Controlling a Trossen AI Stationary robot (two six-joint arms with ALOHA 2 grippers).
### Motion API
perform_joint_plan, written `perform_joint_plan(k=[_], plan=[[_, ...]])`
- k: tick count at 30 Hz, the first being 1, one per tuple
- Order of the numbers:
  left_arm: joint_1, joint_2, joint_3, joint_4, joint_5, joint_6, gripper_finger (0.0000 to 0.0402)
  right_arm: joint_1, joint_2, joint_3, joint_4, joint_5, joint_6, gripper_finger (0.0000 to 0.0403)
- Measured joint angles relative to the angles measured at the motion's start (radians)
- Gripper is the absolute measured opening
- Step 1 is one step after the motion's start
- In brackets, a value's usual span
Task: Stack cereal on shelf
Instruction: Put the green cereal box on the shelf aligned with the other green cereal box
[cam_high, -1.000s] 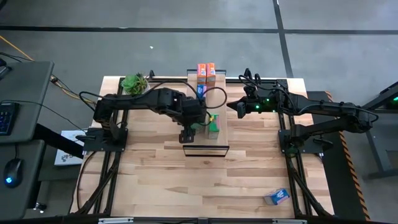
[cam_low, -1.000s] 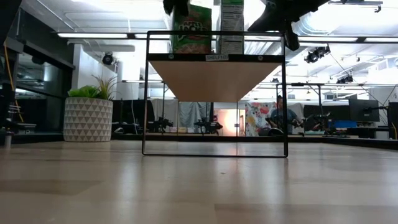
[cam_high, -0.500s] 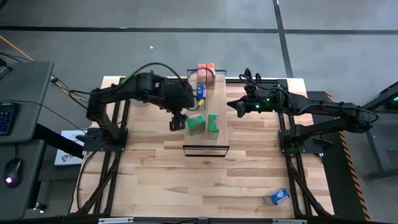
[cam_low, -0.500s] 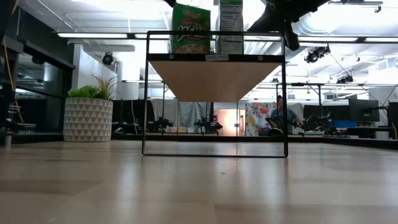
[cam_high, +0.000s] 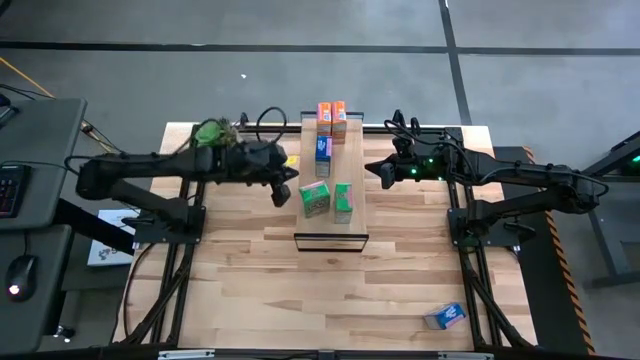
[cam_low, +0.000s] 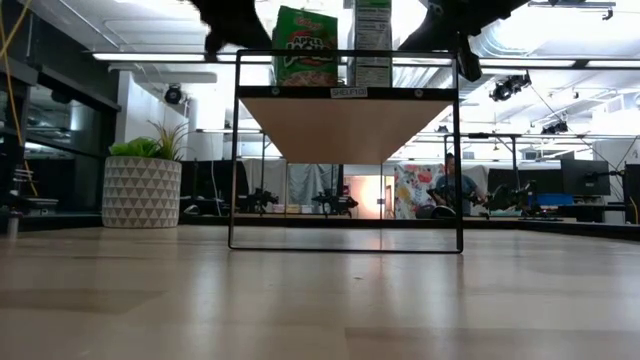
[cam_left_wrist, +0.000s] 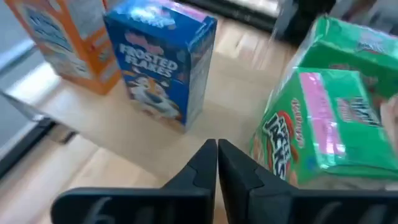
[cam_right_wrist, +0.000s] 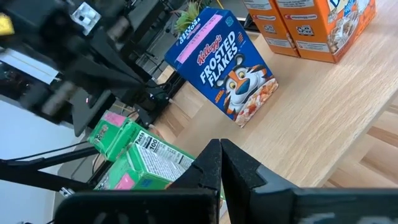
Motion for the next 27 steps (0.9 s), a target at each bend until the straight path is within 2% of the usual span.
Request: perform_joint_plan(k=[3, 6, 27], plan=[[-0.003, -0.019, -0.139, 0.164, 0.002, -0.069, 0.0003, 0.000, 0.000, 0.000, 0.000, 0.000, 0.001, 0.0000], [-0.003, -0.013, -0.198, 0.201, 0.011, -0.151, 0.0001, 0.000, 0.000, 0.000, 0.000, 0.000, 0.000, 0.0000], [-0.180, 0.032, -0.215, 0.244, -0.033, -0.512, 0.0000, 0.000, 0.000, 0.000, -0.001, 0.023, -0.009, 0.0000]])
